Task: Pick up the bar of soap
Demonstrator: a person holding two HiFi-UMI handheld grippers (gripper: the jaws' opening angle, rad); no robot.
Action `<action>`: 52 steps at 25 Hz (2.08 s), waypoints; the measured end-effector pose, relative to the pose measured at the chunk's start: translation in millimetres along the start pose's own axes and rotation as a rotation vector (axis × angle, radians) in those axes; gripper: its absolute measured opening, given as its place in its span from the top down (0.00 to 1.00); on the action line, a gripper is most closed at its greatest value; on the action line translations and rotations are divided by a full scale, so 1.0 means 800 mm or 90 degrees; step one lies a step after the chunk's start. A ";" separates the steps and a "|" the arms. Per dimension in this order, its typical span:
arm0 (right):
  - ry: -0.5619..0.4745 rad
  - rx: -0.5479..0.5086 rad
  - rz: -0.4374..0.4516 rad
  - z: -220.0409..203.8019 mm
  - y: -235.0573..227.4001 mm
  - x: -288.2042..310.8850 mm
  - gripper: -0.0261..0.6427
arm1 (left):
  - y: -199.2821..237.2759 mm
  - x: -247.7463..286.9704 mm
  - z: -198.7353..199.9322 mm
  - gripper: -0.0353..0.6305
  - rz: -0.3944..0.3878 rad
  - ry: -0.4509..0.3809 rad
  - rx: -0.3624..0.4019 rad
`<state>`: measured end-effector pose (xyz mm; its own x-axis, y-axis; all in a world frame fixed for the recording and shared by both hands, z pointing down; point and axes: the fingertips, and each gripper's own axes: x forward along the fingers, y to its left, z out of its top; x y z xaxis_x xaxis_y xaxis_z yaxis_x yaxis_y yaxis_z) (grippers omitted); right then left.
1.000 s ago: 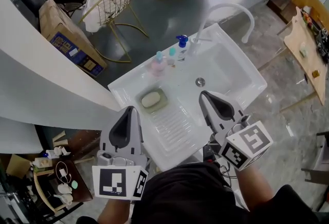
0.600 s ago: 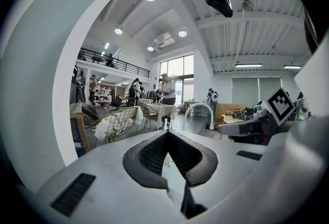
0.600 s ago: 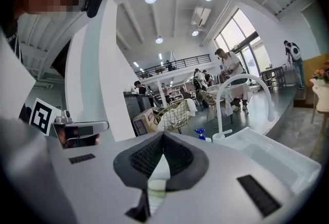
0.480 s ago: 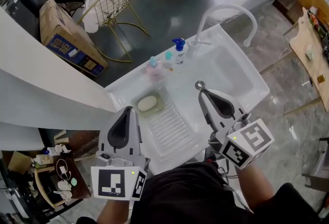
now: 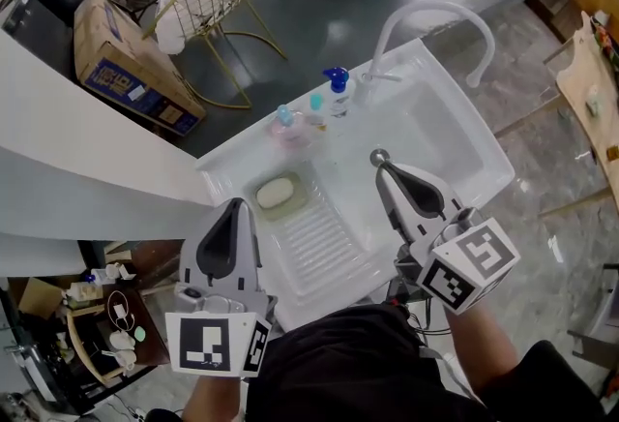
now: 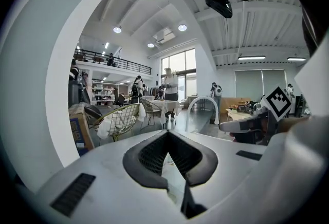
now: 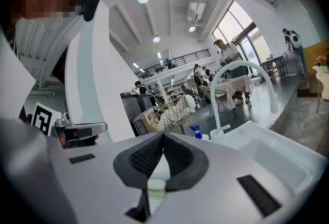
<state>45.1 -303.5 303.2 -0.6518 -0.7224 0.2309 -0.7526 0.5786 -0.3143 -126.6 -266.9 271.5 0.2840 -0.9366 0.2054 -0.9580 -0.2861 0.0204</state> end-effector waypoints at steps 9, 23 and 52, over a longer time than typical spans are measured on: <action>0.020 0.009 -0.011 -0.024 -0.002 0.014 0.95 | 0.023 0.017 -0.040 0.94 -0.019 0.045 0.008; 0.070 0.018 -0.041 -0.062 -0.011 0.029 0.95 | 0.055 0.067 -0.141 0.94 -0.055 0.167 0.048; 0.134 0.056 -0.069 -0.104 -0.047 0.051 0.95 | 0.018 0.144 -0.351 0.63 -0.258 0.446 0.160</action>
<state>38.9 -323.6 400.9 -0.5802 -0.6778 0.4516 -0.8138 0.4606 -0.3543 -118.8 -321.8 570.1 0.4343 -0.4334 0.7896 -0.7264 -0.6869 0.0225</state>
